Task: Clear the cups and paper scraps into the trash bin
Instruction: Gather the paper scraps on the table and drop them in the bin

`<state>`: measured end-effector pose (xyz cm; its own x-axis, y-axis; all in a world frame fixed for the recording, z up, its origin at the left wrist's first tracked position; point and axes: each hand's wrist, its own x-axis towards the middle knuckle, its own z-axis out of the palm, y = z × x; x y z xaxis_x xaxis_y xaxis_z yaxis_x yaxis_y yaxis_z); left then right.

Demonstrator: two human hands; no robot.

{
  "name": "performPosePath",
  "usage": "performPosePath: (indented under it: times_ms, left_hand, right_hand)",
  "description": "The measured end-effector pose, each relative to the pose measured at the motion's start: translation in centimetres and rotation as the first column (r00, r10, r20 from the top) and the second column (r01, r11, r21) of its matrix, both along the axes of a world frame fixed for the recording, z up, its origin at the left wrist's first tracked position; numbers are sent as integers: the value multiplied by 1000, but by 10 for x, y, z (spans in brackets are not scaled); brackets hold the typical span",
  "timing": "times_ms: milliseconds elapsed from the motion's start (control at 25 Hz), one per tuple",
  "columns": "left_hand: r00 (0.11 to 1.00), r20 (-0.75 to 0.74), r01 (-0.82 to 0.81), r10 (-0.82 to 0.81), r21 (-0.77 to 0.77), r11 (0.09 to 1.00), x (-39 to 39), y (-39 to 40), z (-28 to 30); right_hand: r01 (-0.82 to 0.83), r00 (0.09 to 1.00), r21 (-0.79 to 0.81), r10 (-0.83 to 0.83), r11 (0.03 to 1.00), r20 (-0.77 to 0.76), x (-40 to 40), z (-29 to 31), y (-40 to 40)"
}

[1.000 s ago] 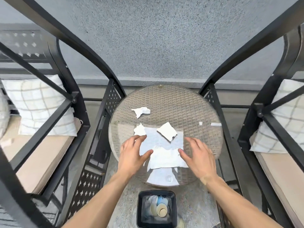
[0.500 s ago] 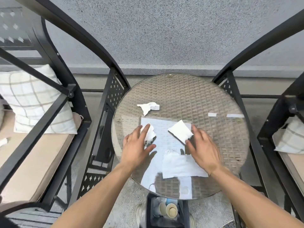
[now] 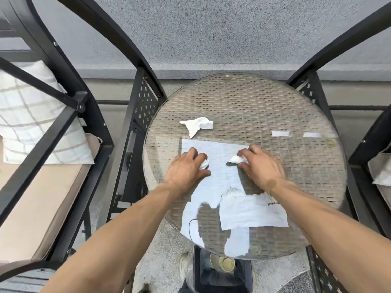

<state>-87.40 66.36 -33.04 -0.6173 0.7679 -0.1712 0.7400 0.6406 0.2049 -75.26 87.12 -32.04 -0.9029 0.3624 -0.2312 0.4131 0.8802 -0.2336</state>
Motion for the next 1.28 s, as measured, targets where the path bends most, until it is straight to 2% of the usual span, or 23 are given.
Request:
performPosePath:
  times_ms: [160,280,360,480,600,720,840,920,1000,1040,1120,1280]
  left_hand:
    - [999,-31,15,-15,15,1000,6,-3,1]
    - [995,12,-101,100,96,990,-3,1,12]
    - [988,-42,-141,151,184,973,-18,7,22]
    - [974,-162,-113,158,256,960,-49,24,34]
    - [961,-229,-104,157,228,968,-69,43,37]
    - [948,-242,-163,205,182,970,-77,58,30]
    - [959,-119,-242,258,138,961,-78,72,17]
    - [967,-22,-254,255,35,967,-76,76,5]
    - [979,-57,-200,195,-125,972,-74,75,-5]
    - [983,-100,-168,151,-188,968,-73,73,-9]
    - [982,-165,-128,93,-214,968,-73,69,-13]
    - [985,-144,-106,93,-83,991,-67,61,-11]
  right_hand:
    - [43,998,-20,-44,999,-34,2,3,-6]
    - [82,987,-72,-91,994,-132,15,11,-5]
    - [6,985,-112,-25,994,-170,32,18,-4]
    - [-108,975,-171,71,979,-211,59,29,-6]
    - [-189,955,-127,152,974,-254,83,31,-19]
    - [-73,974,-96,50,993,-223,107,18,-40]
    - [14,994,-87,-24,996,-110,120,3,-61]
    - [16,1000,-56,-16,998,-4,121,-5,-70]
    - [1,999,9,-1,1000,37,119,-12,-76]
    - [7,999,23,-8,1000,38,118,-14,-79]
    - [36,999,32,-36,999,-25,119,-15,-84]
    - [60,984,19,-55,998,-172,125,-16,-93]
